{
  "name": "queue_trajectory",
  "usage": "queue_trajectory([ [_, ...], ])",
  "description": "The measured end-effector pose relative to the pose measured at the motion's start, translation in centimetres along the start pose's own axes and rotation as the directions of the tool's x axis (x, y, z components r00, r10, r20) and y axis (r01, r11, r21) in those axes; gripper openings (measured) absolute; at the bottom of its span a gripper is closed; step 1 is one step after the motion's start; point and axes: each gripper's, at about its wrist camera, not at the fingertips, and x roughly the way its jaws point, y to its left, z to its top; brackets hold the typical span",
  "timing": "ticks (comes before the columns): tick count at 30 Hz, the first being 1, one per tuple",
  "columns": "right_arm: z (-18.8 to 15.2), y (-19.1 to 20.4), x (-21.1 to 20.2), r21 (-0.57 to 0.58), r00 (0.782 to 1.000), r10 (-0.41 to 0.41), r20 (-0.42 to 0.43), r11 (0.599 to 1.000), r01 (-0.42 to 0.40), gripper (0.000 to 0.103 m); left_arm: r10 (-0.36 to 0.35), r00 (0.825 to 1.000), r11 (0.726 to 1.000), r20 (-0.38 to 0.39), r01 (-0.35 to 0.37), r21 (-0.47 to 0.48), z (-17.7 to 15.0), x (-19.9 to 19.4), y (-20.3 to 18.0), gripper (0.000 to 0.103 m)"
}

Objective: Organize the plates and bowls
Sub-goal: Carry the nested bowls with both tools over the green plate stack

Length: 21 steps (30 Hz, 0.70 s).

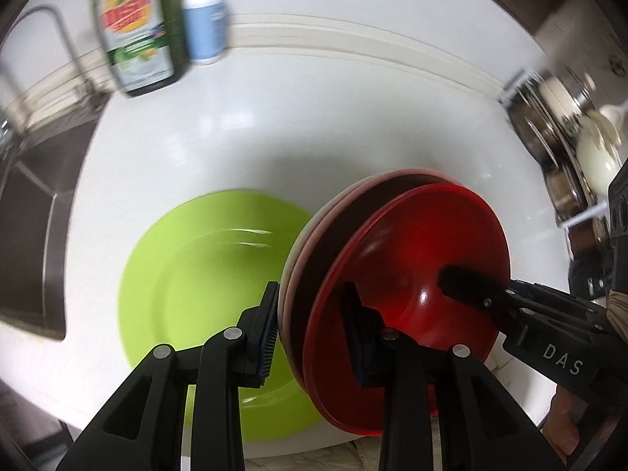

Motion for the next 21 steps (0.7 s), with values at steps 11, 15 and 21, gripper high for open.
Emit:
queue_trajectory([
  [11,-0.5,4.8,3.5,-0.088,0.993,0.041,-0.113,0.995,-0.051,0.022,0.052,0.998,0.989,-0.020,-0.054,-0.135,-1.6,-0.7,5.4,0.030],
  [15,-0.5,5.7,4.8,-0.092,0.987,0.042,-0.153,0.994,-0.057,0.022,0.057,0.997,0.984,-0.048,-0.064,-0.167,-1.9,-0.3,7.0,0.030],
  [21,-0.3,6.4,6.3,-0.084,0.981,0.035,-0.193,0.995,-0.052,0.022,0.058,0.995,0.981,-0.083,-0.072,-0.178,-1.8,0.8,8.2,0.030],
])
